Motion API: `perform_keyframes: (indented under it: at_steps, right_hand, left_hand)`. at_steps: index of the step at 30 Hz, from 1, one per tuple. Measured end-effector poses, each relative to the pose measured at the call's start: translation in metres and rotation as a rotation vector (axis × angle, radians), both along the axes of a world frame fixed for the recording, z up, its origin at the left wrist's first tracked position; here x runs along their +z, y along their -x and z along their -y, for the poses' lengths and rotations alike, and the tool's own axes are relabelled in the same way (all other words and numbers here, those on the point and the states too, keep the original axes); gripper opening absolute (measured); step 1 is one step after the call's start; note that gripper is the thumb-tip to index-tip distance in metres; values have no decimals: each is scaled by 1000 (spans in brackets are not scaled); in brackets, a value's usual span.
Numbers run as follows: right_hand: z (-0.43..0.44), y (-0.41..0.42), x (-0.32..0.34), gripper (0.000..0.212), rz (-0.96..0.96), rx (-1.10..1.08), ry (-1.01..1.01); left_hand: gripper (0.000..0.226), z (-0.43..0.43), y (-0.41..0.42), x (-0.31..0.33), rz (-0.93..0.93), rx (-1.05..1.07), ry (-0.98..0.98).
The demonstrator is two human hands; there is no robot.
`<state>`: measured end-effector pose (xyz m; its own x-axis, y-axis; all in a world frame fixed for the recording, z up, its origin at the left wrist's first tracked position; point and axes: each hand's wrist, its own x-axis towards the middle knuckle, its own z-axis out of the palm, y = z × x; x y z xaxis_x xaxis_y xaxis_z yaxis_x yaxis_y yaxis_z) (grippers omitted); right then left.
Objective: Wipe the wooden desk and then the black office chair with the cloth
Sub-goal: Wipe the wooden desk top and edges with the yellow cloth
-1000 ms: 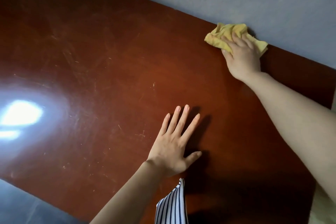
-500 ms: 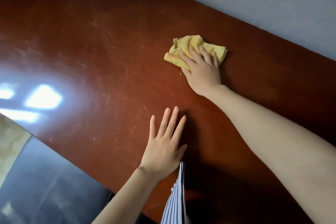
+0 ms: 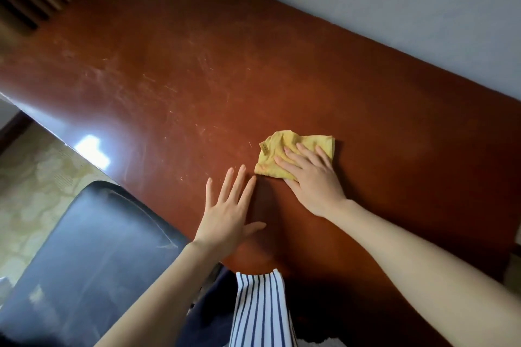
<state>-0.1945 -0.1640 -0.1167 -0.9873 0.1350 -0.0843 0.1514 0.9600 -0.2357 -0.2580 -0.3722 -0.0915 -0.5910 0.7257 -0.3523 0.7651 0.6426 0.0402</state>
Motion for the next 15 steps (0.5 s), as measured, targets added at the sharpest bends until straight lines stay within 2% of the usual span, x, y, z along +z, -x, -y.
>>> perform_keyframes:
  at_steps: [5,8,15]
  right_hand:
    - [37,-45,4,45,-20,6,74]
    - [52,-74,4,46,-41,92,99]
    - [28,-113,7,63,-14,682,-3]
  left_hand:
    - [114,32,2,3,67,116,-56]
    - [121,48,4,0,86,228,-67]
    - [141,83,-3,-9,81,423,4]
